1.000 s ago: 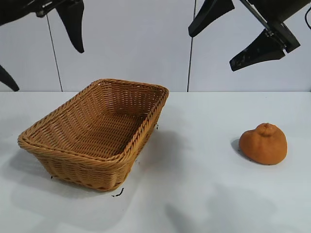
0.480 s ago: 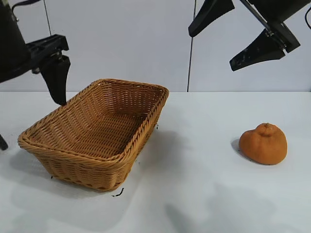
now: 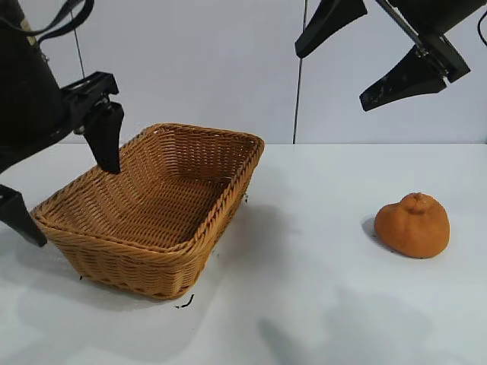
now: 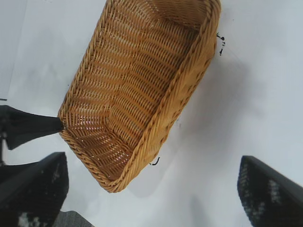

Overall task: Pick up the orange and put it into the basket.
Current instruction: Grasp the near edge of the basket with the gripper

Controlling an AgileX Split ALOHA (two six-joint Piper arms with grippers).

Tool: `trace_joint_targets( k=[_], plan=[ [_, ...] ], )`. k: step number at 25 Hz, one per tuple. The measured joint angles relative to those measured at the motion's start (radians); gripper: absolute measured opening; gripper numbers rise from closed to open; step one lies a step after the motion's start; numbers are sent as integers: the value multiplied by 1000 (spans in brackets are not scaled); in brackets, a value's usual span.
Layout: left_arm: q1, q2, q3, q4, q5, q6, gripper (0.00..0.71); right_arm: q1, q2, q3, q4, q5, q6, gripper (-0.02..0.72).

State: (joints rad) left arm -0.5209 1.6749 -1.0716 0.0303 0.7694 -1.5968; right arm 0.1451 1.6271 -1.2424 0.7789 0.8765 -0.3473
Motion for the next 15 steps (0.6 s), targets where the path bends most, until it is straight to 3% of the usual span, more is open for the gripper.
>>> trace_joint_targets(
  k=[15],
  plan=[
    [0, 205, 0, -11, -129, -8, 673, 0, 0, 0, 0, -4, 0, 696]
  ],
)
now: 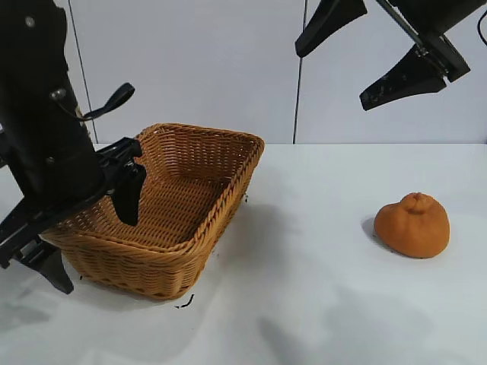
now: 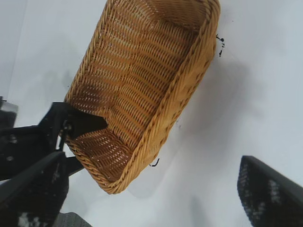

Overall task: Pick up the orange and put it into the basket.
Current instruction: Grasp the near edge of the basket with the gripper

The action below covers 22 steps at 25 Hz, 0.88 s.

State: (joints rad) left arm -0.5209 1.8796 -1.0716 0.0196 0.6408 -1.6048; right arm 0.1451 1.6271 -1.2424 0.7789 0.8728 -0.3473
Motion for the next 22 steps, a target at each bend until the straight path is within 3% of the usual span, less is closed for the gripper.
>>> trace_joint_targets(
  k=[3, 22],
  plan=[
    [1, 7, 3, -7, 3, -1, 652, 0, 0, 0, 0, 0, 0, 696],
    [7, 7, 3, -10, 1, -77, 261, 0, 0, 0, 0, 0, 0, 696]
  ],
)
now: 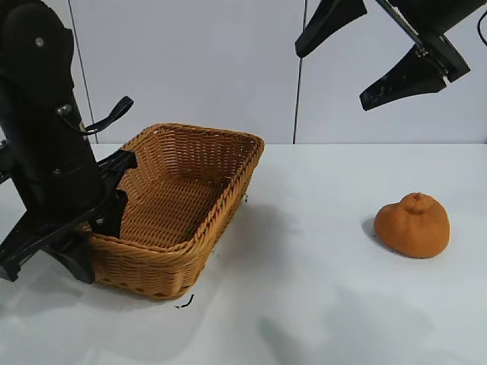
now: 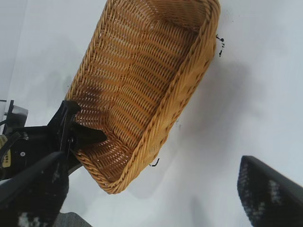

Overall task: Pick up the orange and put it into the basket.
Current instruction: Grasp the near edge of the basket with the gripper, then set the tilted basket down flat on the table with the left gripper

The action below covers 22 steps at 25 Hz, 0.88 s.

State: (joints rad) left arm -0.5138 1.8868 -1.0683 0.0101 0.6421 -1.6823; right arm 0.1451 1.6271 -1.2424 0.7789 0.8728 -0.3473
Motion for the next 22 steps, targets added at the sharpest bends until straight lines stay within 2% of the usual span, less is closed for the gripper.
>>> trace_joint_targets(
  k=[7, 12, 22],
  plan=[
    [2, 0, 2, -1, 7, -13, 94, 0, 0, 0, 0, 0, 0, 696],
    [11, 0, -4, -10, 8, -7, 94, 0, 0, 0, 0, 0, 0, 696],
    [106, -64, -87, -26, 68, 116, 92, 0, 0, 0, 0, 0, 0, 696]
  ],
)
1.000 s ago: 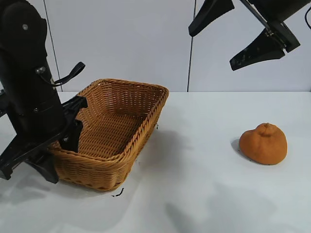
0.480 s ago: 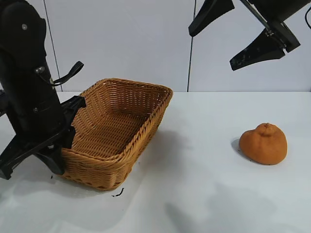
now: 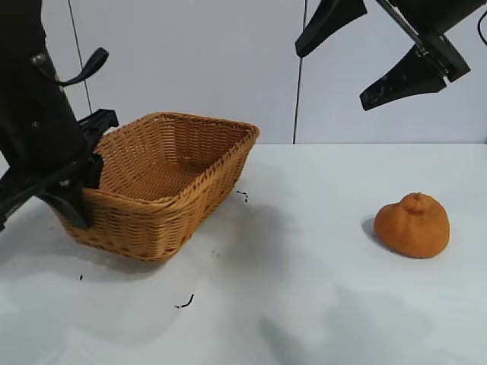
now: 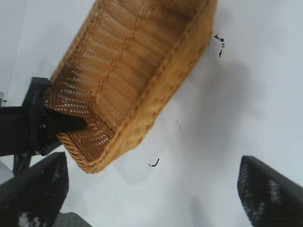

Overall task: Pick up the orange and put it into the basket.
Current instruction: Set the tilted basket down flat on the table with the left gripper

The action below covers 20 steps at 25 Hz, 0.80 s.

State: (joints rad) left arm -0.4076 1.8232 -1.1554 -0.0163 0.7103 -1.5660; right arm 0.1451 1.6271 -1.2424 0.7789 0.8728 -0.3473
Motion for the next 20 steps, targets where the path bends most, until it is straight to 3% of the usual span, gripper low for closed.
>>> trace_joint_targets(
  k=[5, 9, 14, 20],
  plan=[
    [55, -1, -47, -38, 1, 234, 92, 0, 0, 0, 0, 0, 1, 696],
    [140, 10, -75, -157, 9, 540, 92, 0, 0, 0, 0, 0, 3, 696],
    [228, 77, -130, -320, 94, 949, 92, 0, 0, 0, 0, 0, 3, 696],
    [252, 153, -244, -337, 225, 1309, 92, 0, 0, 0, 0, 0, 3, 696]
  ],
)
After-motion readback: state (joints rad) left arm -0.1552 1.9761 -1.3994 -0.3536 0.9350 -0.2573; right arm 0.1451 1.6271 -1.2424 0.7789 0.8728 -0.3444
